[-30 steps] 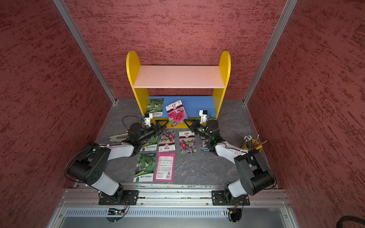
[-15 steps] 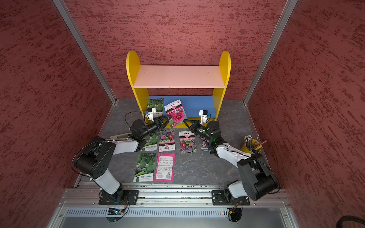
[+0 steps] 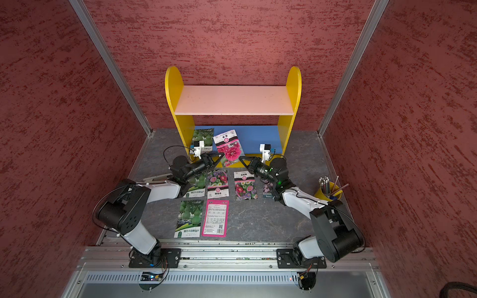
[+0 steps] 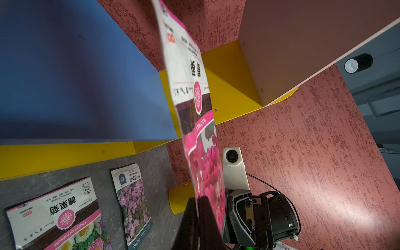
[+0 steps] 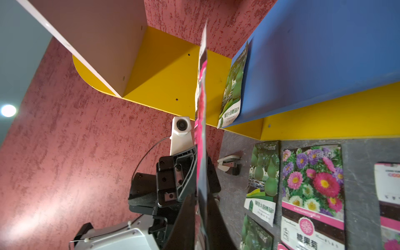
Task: Take the seed bag off the shelf
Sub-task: Pick up the seed packet from the shelf.
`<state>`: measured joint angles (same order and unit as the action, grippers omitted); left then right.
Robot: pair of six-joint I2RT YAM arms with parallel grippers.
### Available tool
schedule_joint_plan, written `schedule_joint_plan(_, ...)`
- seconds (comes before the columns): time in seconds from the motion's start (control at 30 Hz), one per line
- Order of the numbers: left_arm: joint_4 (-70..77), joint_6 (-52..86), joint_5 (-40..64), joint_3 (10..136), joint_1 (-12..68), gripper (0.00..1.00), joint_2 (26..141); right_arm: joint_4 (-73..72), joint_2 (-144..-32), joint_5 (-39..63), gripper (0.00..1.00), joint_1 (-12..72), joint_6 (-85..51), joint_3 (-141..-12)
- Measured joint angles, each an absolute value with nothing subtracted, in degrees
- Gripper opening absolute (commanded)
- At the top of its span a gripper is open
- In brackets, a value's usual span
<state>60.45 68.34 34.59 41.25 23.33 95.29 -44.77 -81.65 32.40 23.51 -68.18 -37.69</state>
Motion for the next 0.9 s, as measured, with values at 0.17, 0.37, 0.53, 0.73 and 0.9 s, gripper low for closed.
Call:
schedule_joint_plan(0.17,53.8,64.97,36.03,41.34,23.77,0.0,88.82,-41.25,-80.82,33.41,0.74,23.53,-65.41,-37.98)
schedule_joint_plan(0.37,41.8,58.61,37.39,42.54,24.77,0.0,81.67,-21.74,-72.2,33.78,0.99,23.57,-53.39,-41.69)
schedule_joint_plan(0.53,33.45,54.68,37.89,42.26,26.94,0.0,78.35,-2.9,-64.05,33.39,0.98,23.57,-39.97,-48.56)
schedule_joint_plan(0.73,28.36,52.8,38.35,41.21,32.86,0.0,77.91,13.93,-58.33,33.8,0.98,23.57,-26.26,-51.03)
schedule_joint_plan(0.9,27.24,52.64,38.04,38.76,37.21,0.0,78.11,25.17,-55.96,34.52,0.98,23.57,-18.11,-51.81)
